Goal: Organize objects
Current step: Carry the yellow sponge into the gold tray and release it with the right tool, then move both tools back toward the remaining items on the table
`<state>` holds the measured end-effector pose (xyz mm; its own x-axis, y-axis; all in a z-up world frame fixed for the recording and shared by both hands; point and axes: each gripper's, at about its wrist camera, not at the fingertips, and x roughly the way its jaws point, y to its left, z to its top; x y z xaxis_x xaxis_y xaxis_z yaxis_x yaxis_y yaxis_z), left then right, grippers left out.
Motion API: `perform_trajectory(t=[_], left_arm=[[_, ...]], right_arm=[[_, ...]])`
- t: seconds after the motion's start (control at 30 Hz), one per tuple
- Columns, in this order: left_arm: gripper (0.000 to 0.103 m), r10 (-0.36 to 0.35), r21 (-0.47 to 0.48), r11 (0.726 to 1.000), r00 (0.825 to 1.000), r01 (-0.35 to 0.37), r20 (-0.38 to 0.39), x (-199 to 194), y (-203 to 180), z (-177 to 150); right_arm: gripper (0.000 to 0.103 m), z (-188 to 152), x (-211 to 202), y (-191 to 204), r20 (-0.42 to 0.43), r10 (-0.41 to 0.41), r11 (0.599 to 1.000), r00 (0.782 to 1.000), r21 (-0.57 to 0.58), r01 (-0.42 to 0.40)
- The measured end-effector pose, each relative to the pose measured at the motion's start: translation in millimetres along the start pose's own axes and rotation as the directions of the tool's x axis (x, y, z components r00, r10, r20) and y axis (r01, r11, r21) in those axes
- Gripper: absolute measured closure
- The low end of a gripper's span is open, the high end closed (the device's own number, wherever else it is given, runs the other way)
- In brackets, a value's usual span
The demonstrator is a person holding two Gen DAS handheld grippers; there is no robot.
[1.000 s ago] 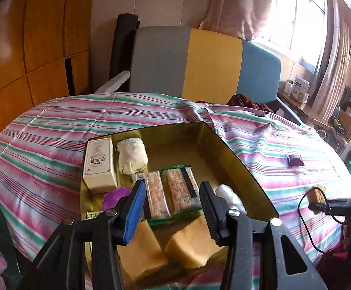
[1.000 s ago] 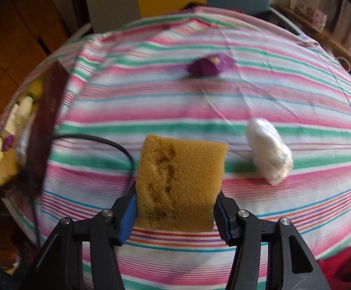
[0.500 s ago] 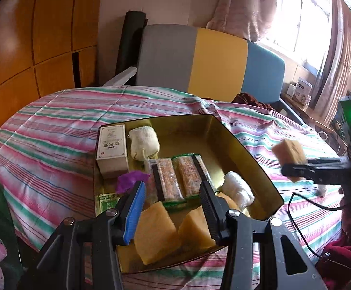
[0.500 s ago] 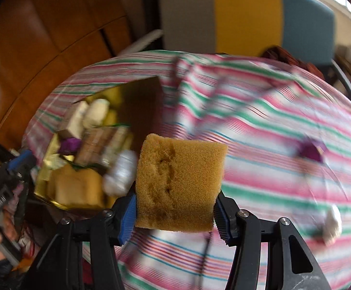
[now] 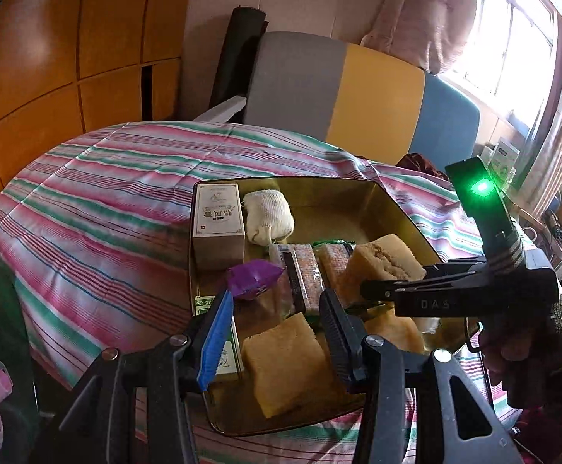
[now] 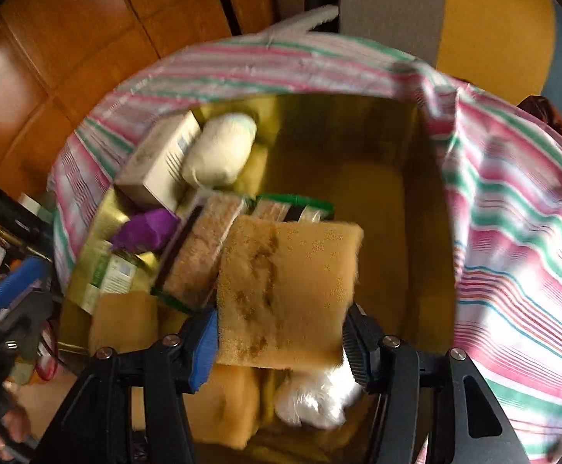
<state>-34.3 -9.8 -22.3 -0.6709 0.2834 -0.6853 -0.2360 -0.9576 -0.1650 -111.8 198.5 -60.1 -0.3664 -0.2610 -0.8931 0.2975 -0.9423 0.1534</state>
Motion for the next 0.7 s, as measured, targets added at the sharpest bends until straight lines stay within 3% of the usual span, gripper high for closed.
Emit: perform_trajectory(t=[0.17,0.47,0.7], left_arm=[[0.056,0.000,0.012,1.000,1.000,0.000,-0.002,0,-4,0],[0.056,-0.012,0.070,0.997,1.000,0.011,0.015,-9,-24,5],[0.056,-0.033,0.132,0.991,0.999,0.030,0.018,-12,-47,7]], right_arm=[[0.023,-5,-9,-4,0.017,0.033,0.999,0.999,0.026,-0.034],[0.012,-34,-70,-34,0.149,0.053,0.989,0.987,0.130,-0.072],[0.006,-70,-111,-68,0.227,-0.027,0.979,0.974,0.205,-0.020]])
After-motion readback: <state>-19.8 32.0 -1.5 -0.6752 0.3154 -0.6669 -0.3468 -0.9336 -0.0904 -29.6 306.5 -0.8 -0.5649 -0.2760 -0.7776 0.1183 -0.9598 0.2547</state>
